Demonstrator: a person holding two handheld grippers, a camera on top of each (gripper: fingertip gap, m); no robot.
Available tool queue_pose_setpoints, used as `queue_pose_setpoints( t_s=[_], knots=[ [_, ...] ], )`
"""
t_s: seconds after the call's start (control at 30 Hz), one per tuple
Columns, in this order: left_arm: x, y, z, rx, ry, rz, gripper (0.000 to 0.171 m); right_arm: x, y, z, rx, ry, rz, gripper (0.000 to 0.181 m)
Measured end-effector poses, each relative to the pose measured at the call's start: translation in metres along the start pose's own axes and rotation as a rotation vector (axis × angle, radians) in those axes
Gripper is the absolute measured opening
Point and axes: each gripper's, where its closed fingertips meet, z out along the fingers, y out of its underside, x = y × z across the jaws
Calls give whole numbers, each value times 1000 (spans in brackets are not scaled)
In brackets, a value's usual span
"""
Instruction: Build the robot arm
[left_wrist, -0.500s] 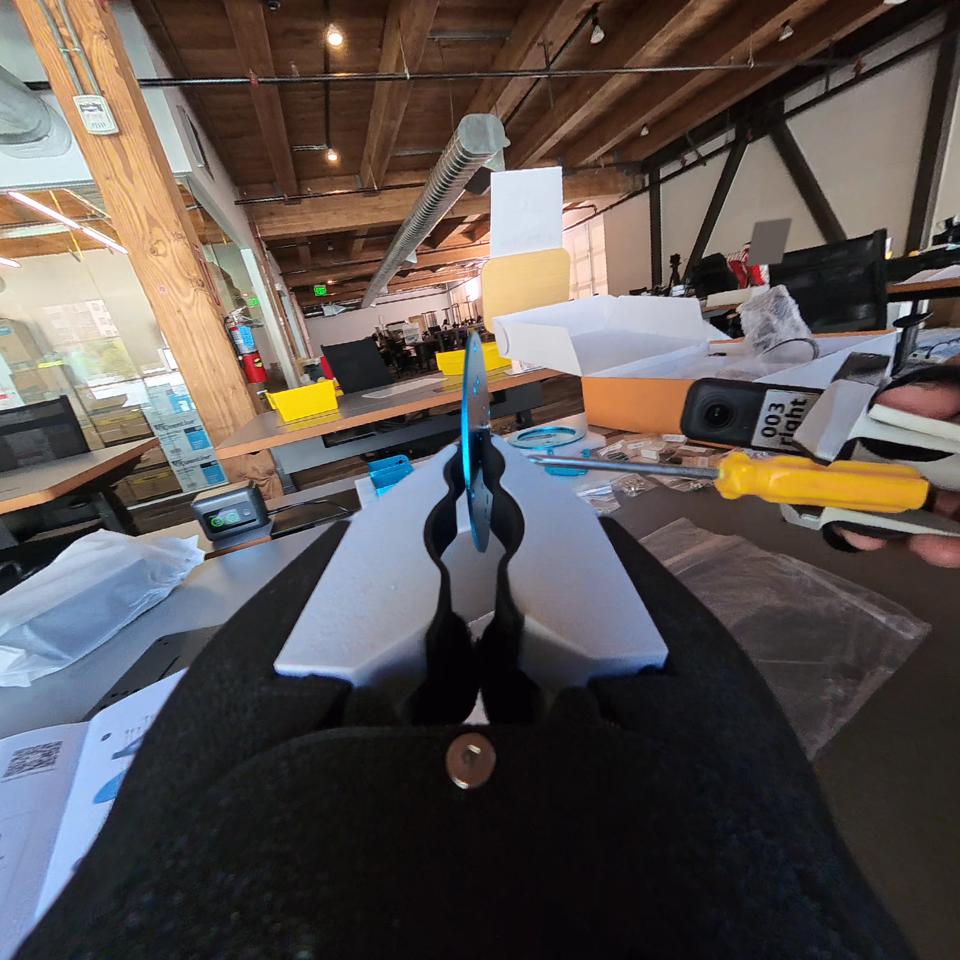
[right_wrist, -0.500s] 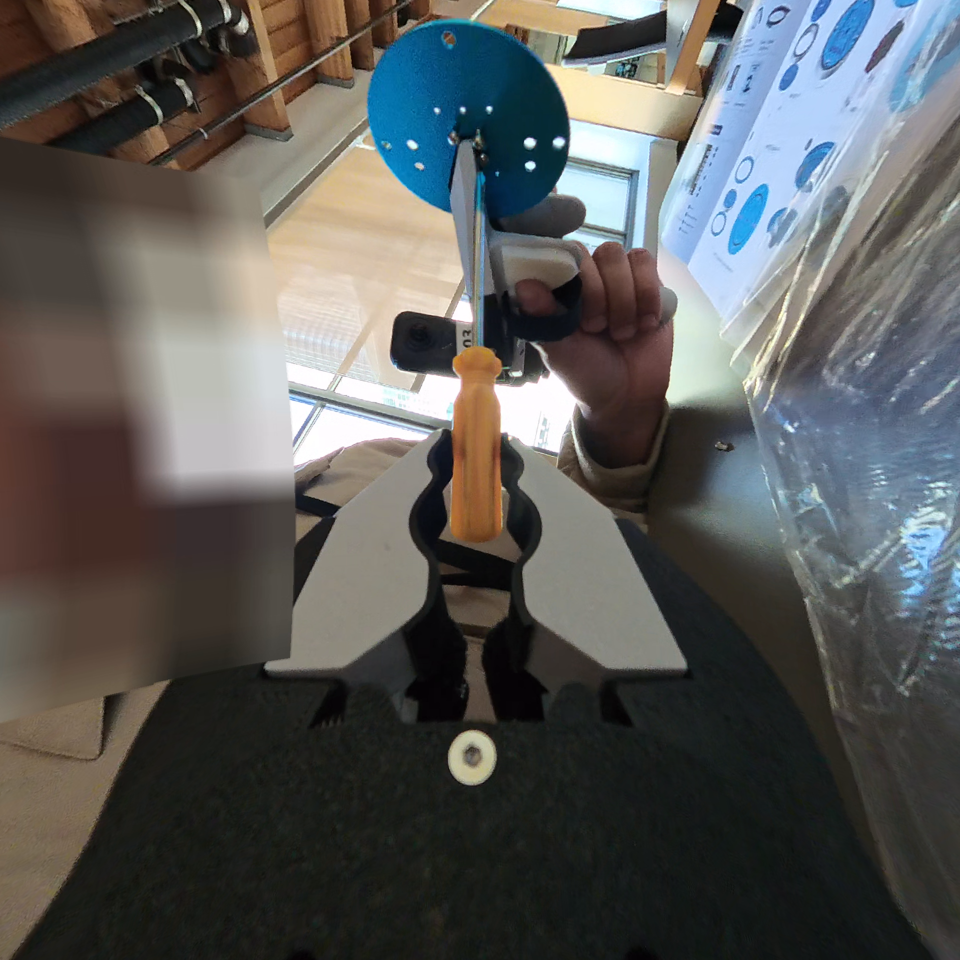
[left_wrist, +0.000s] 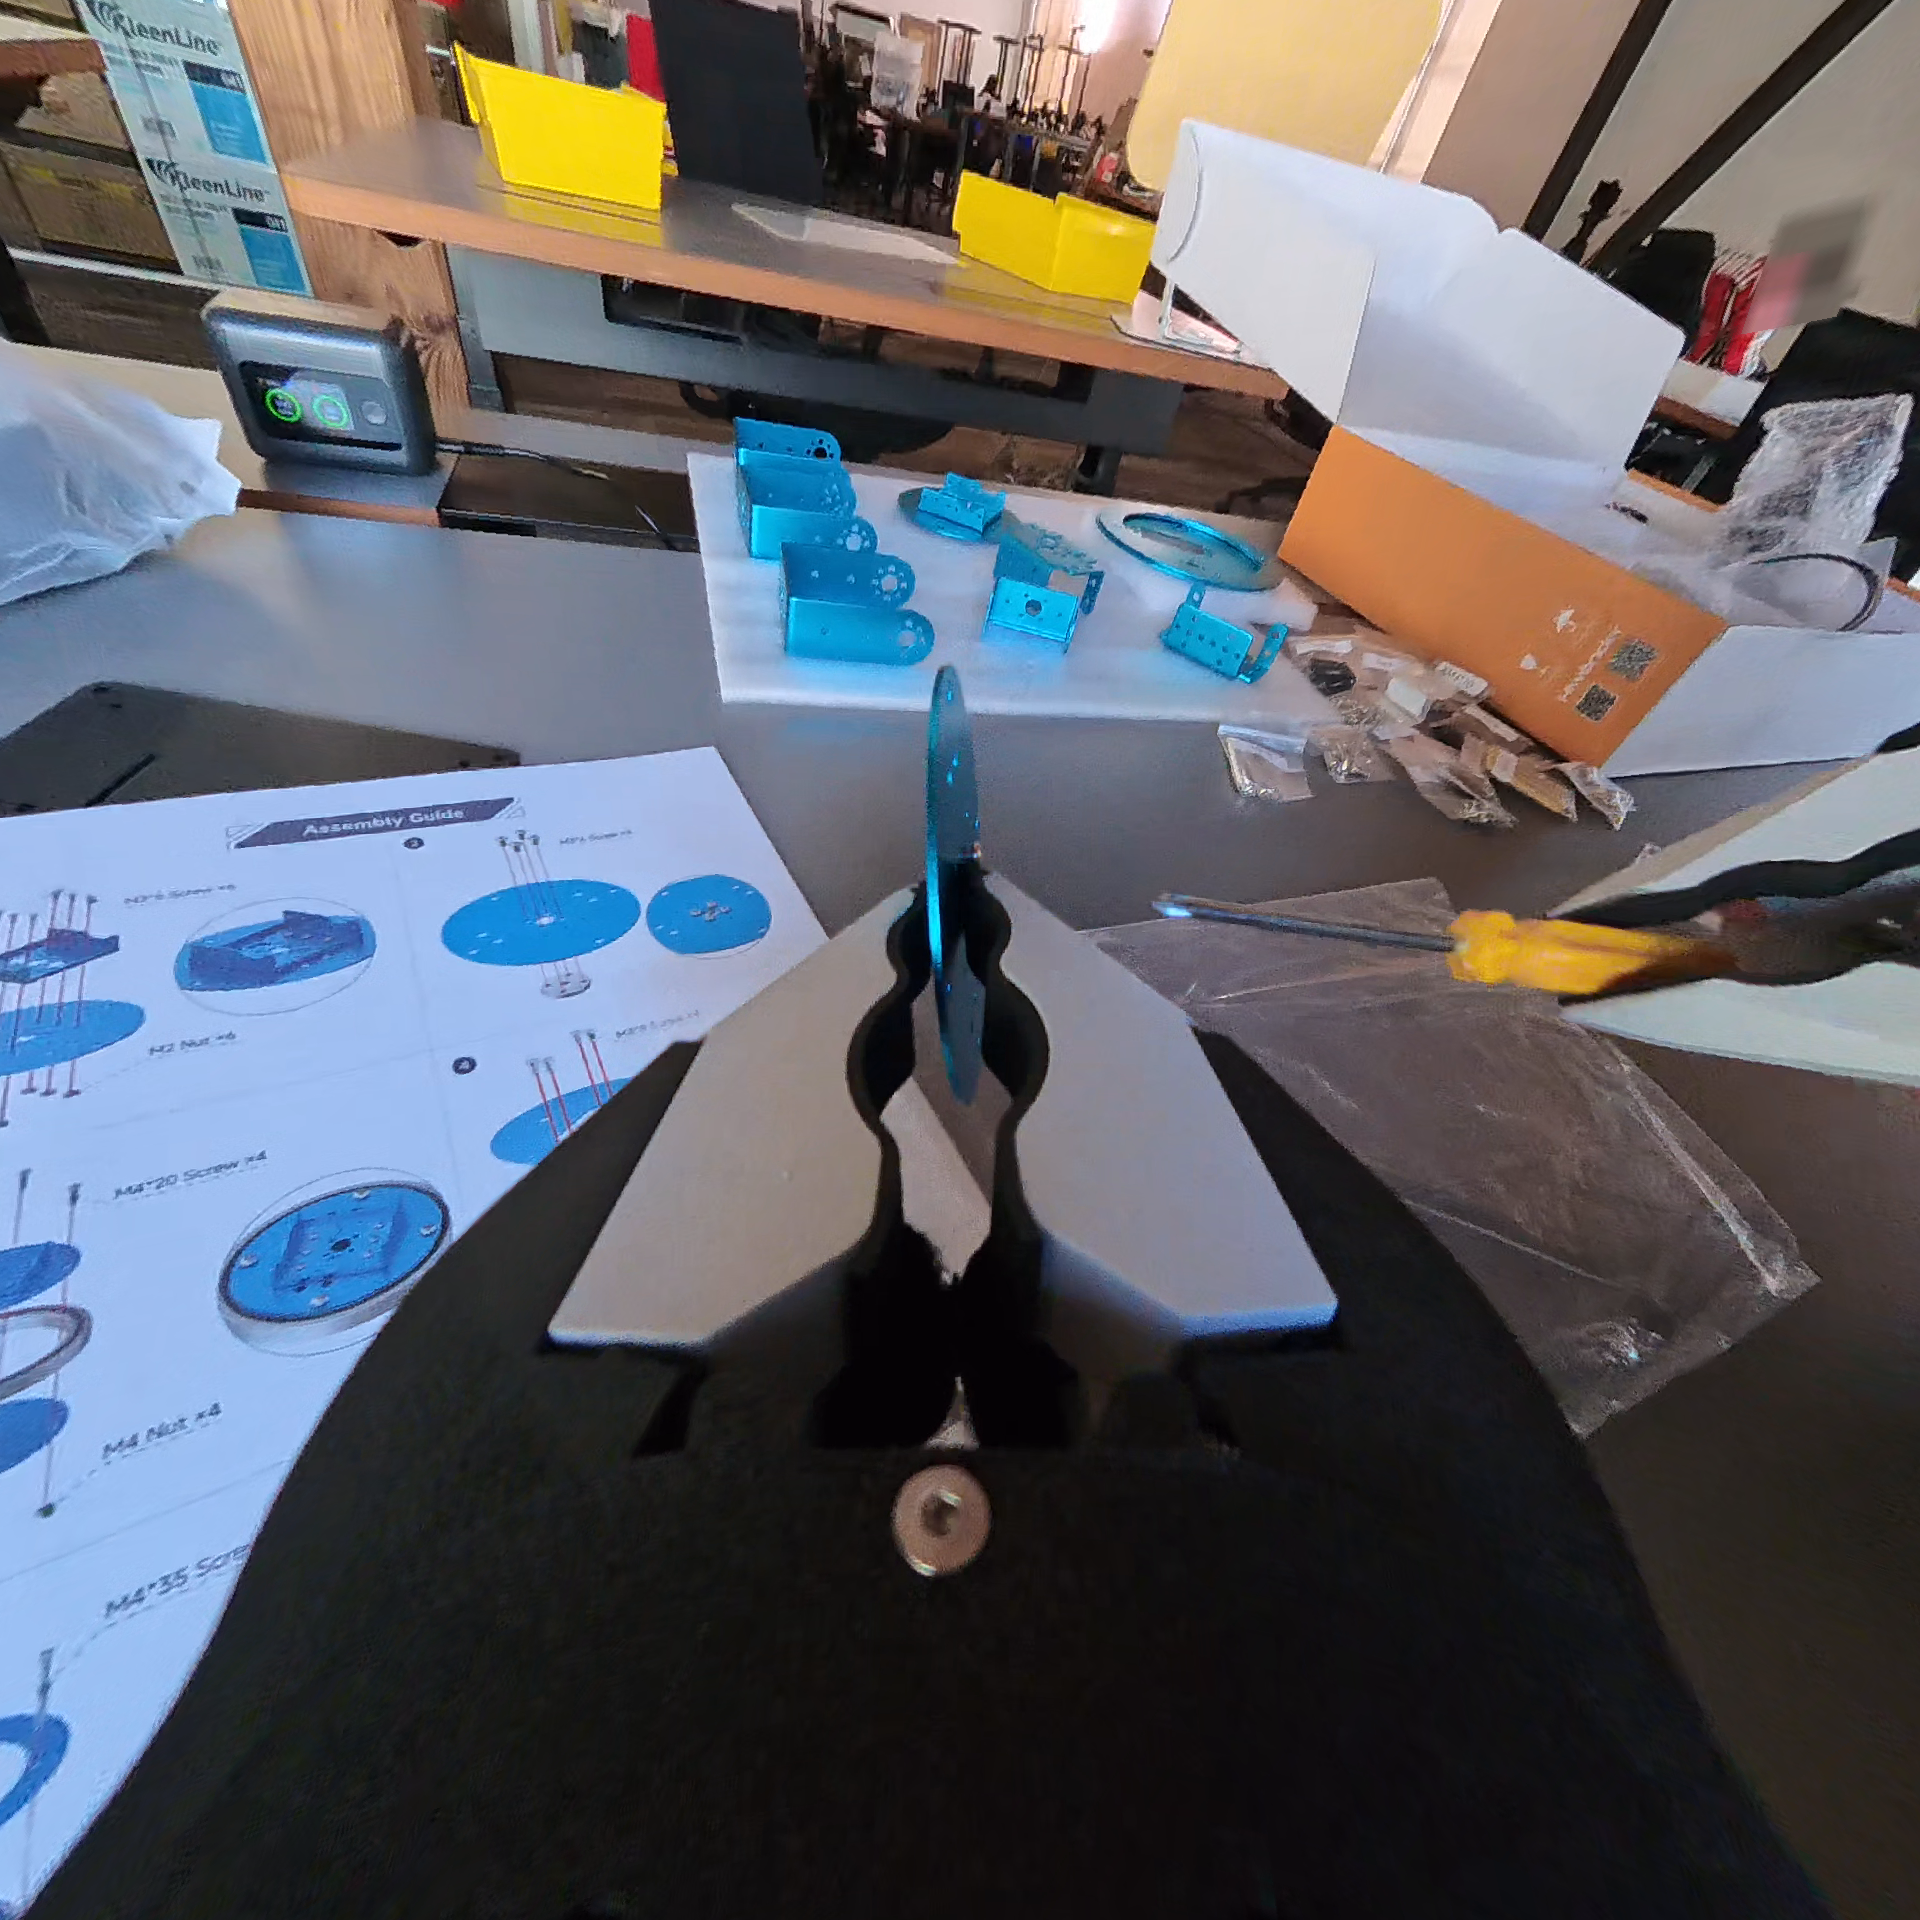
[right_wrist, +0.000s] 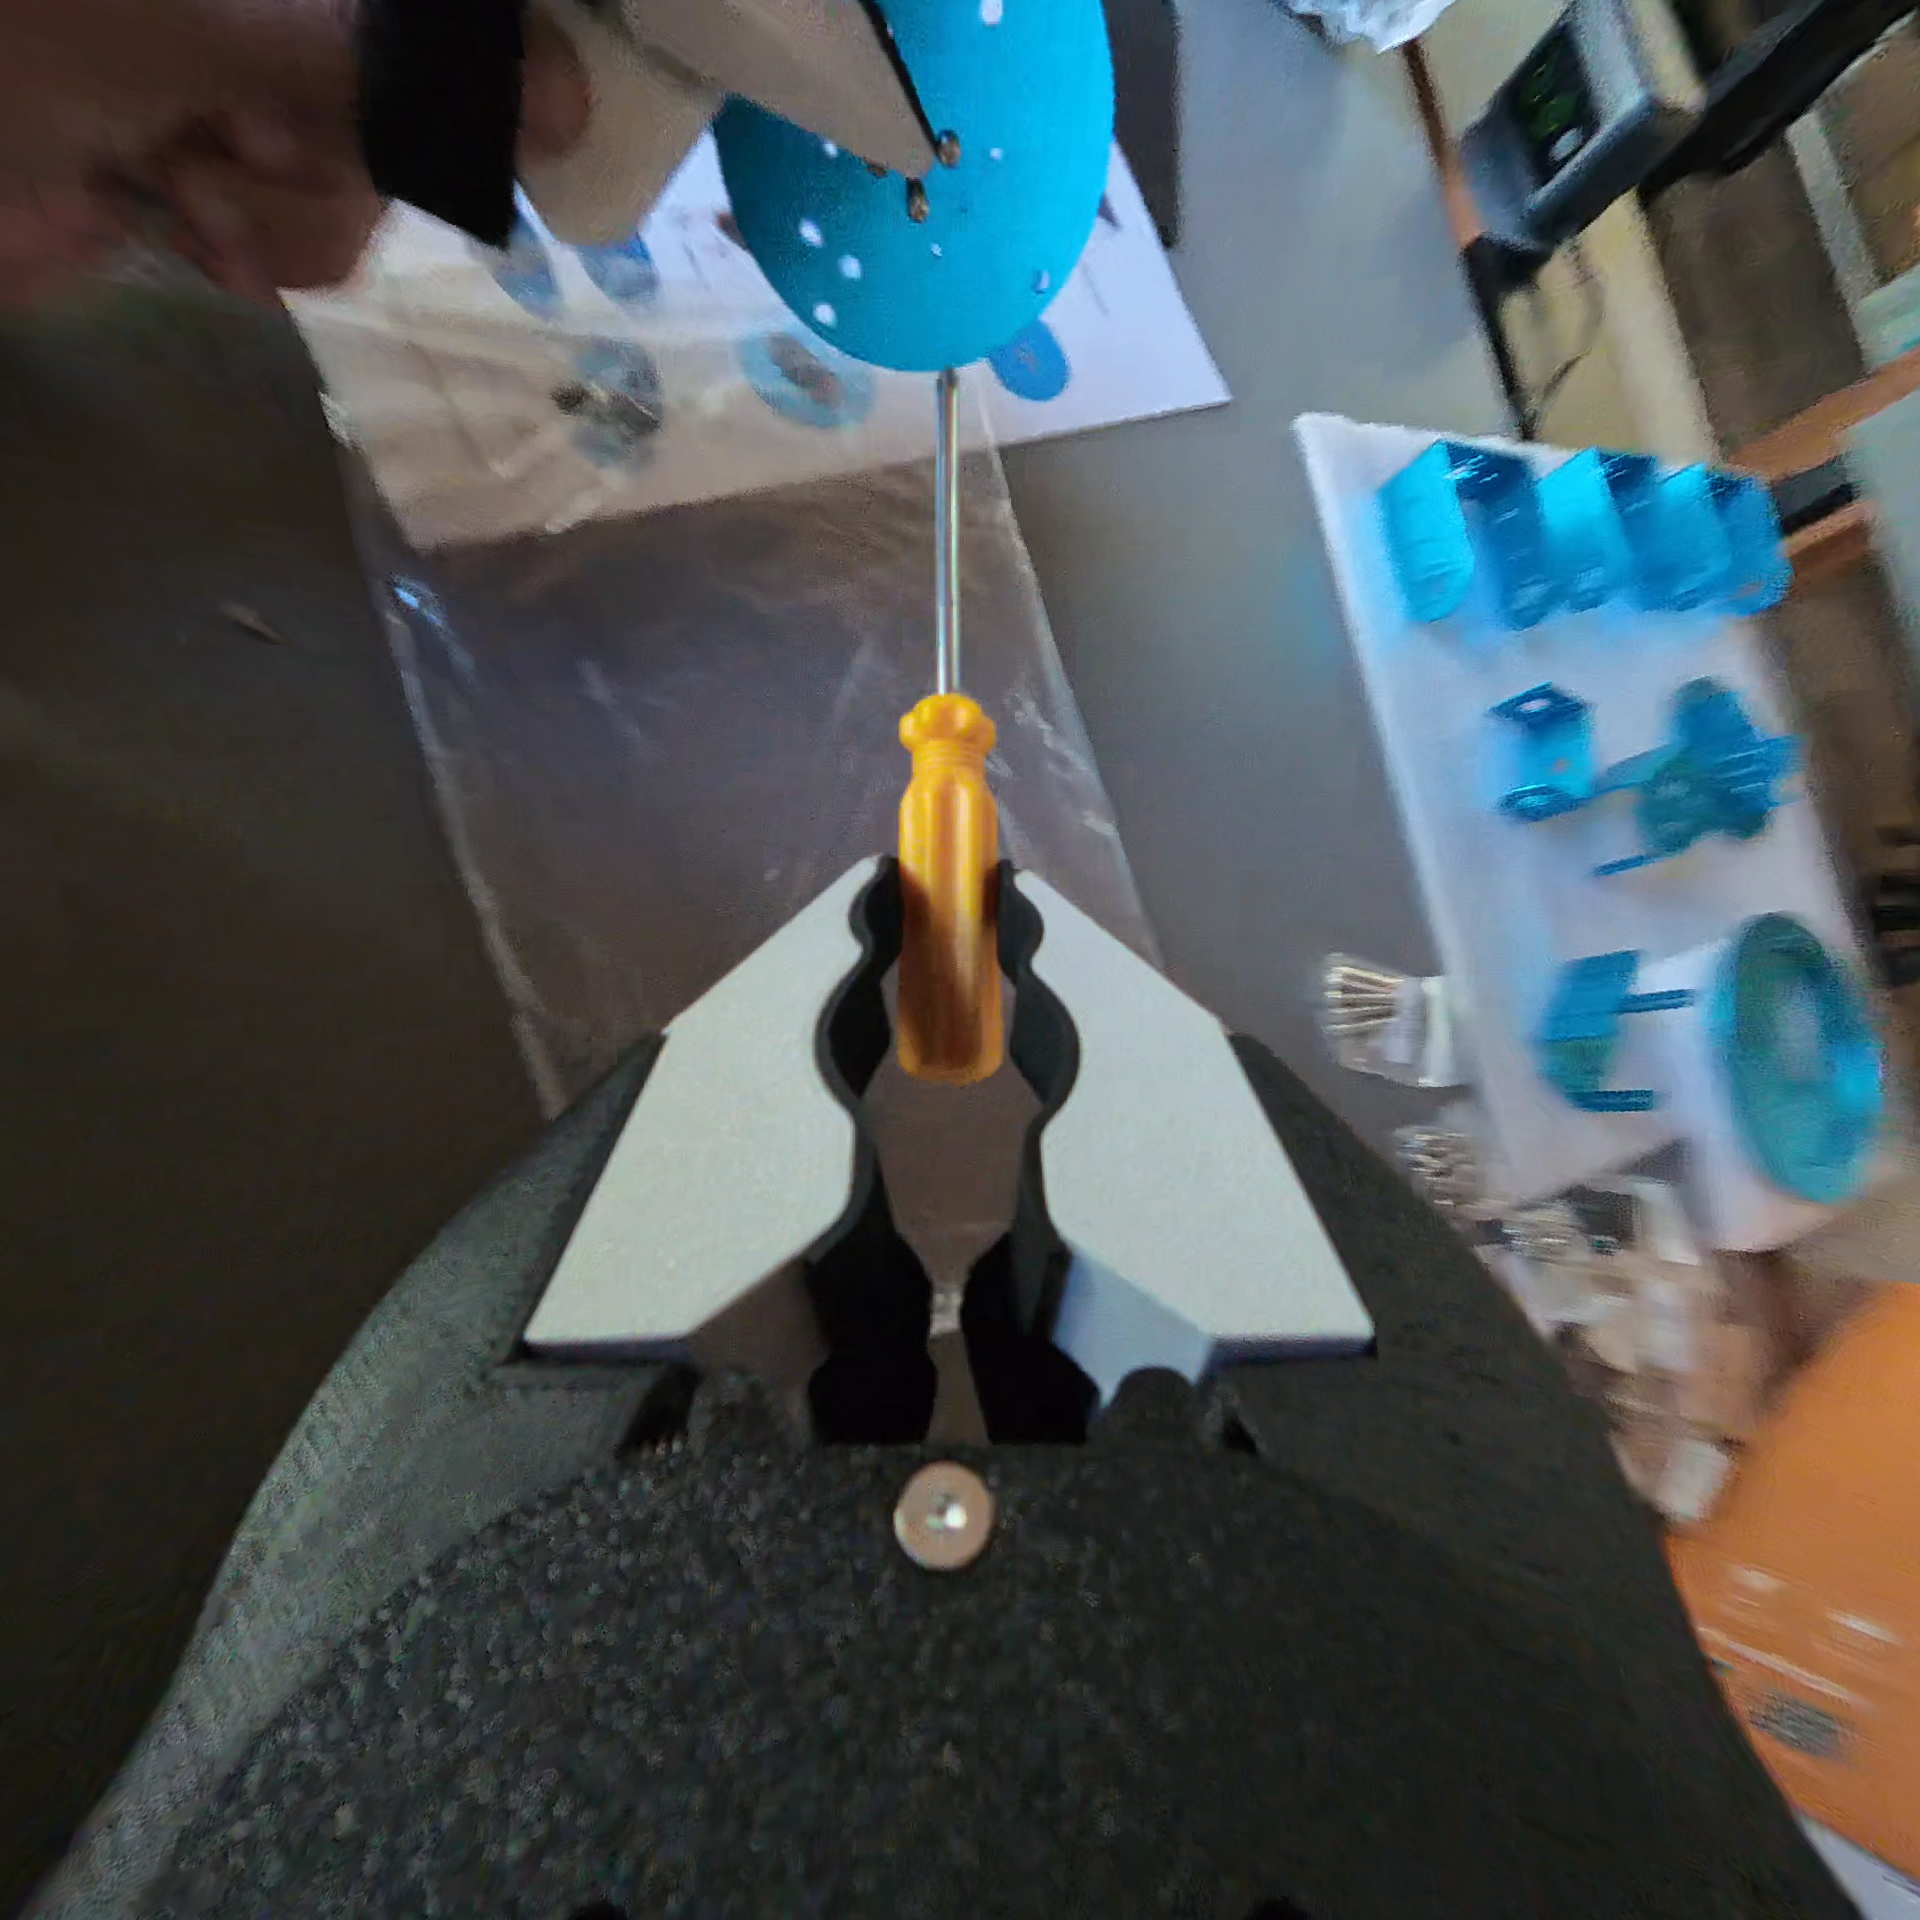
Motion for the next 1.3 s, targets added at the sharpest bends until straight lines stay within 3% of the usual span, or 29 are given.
queue_pose_setpoints(
  t_s=[0.2, 0.5, 1.3],
  knots=[
    [0, 5, 2, -33, -48, 79, 5, -2, -7, 15, -48, 125, -175, 17],
    [3, 7, 4, -45, -55, 111, 5, -2, -20, 16, -31, 144, -167, 17],
    [5, 6, 4, -43, -49, 115, 5, -2, -20, 18, -39, 134, -153, 17]
  ],
)
